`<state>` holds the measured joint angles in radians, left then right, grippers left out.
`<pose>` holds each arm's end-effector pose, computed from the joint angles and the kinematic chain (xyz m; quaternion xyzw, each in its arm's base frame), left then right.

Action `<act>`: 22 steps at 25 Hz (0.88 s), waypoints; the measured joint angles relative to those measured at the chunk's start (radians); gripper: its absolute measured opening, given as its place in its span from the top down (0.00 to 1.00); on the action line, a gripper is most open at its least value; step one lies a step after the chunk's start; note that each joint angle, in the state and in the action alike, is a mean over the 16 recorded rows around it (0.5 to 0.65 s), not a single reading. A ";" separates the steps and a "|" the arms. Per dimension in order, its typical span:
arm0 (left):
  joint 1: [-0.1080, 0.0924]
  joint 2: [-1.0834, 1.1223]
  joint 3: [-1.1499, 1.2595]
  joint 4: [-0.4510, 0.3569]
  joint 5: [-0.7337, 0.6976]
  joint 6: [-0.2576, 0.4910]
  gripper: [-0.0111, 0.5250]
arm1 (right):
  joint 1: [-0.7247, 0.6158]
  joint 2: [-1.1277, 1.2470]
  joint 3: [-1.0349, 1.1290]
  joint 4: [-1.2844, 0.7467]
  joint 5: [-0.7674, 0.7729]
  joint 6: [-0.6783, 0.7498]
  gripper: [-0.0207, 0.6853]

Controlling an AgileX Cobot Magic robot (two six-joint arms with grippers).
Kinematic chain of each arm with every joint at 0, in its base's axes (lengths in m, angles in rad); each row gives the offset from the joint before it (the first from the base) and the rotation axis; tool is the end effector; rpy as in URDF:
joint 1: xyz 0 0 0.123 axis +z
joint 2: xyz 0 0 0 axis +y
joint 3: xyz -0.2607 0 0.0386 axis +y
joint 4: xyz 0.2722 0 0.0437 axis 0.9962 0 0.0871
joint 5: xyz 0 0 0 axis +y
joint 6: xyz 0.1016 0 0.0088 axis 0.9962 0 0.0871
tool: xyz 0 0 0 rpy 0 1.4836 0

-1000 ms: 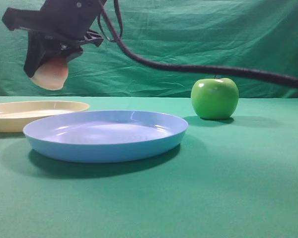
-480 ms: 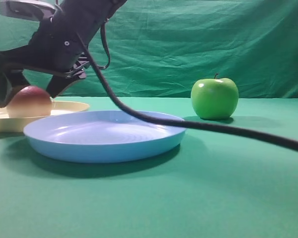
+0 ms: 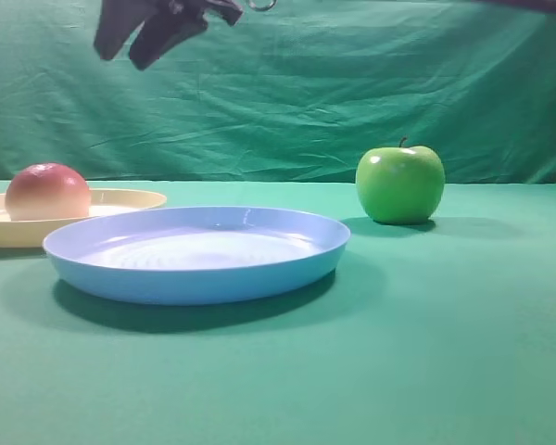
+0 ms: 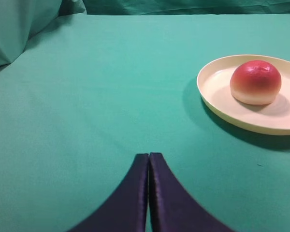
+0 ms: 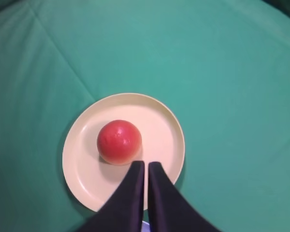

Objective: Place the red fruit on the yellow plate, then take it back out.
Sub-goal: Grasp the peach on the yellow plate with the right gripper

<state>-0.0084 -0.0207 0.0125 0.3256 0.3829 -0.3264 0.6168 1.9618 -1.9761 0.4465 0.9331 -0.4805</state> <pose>0.1081 0.0113 0.1751 -0.0420 0.7939 0.0382 0.6054 0.3665 0.3033 0.3295 -0.4242 0.8065 0.2370 0.3369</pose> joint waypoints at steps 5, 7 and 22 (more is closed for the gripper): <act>0.000 0.000 0.000 0.000 0.000 0.000 0.98 | -0.016 -0.165 0.100 -0.024 0.005 0.063 0.97; 0.000 0.000 0.000 0.000 0.000 0.000 0.98 | -0.018 -0.241 0.165 -0.034 -0.012 0.081 0.97; 0.000 0.000 0.000 0.000 0.000 0.000 0.98 | -0.019 -0.825 0.721 -0.278 -0.151 0.341 0.97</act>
<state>-0.0084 -0.0207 0.0125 0.3256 0.3829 -0.3264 0.5982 1.1370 -1.2551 0.1686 0.7818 -0.1394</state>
